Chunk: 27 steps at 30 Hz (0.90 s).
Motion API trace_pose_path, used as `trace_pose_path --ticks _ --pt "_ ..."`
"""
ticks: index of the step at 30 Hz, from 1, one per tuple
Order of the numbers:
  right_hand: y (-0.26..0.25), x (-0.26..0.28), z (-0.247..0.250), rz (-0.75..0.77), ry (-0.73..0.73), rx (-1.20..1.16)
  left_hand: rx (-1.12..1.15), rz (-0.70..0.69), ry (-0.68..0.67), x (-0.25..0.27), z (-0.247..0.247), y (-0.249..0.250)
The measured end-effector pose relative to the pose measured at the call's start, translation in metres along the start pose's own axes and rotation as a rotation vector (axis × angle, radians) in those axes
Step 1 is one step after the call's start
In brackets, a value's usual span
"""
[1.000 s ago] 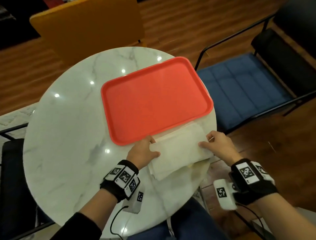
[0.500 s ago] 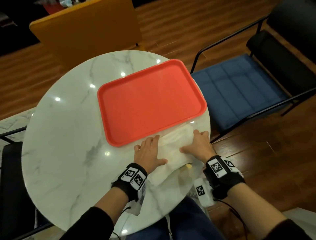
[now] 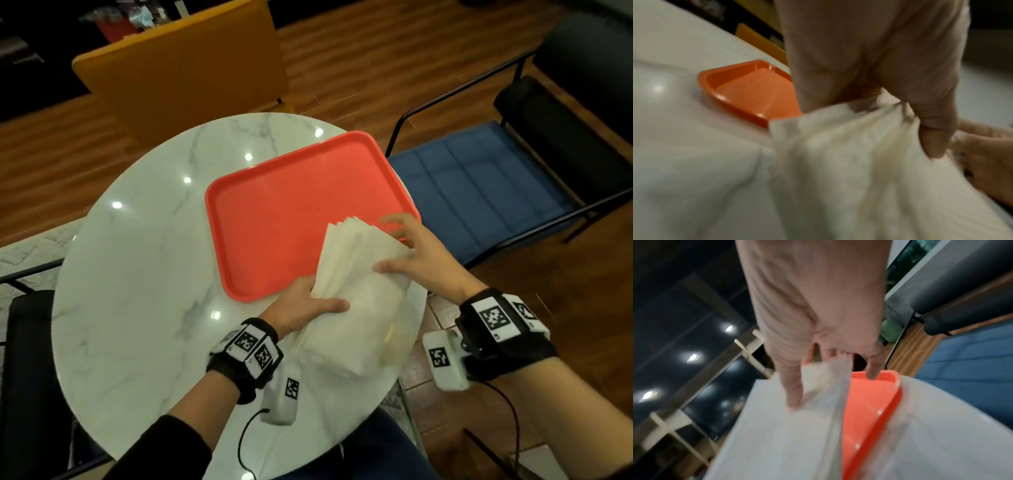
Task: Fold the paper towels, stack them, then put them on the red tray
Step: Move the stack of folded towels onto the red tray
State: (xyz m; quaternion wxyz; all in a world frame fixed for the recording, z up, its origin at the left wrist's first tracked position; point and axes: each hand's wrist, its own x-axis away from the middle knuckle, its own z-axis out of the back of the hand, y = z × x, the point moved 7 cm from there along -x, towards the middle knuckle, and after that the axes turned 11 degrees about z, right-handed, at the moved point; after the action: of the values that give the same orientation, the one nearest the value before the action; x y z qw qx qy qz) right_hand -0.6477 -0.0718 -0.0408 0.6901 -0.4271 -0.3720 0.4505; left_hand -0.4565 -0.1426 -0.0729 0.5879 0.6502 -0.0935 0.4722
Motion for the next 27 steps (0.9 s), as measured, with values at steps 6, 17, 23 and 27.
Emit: trace_pose_path --ticks 6,17,23,27 --pt "-0.001 0.010 -0.028 -0.250 0.073 -0.219 0.434 -0.060 0.022 0.012 0.020 0.003" --pt "-0.035 -0.005 -0.066 -0.193 0.149 -0.331 0.598 -0.025 0.022 0.024 0.063 0.003" --pt "-0.051 -0.017 -0.088 -0.223 0.106 -0.418 0.405 -0.150 0.301 0.031 0.096 0.004" --pt "-0.060 -0.021 -0.106 -0.269 0.017 -0.535 0.358 -0.218 0.574 0.041 0.119 0.008"
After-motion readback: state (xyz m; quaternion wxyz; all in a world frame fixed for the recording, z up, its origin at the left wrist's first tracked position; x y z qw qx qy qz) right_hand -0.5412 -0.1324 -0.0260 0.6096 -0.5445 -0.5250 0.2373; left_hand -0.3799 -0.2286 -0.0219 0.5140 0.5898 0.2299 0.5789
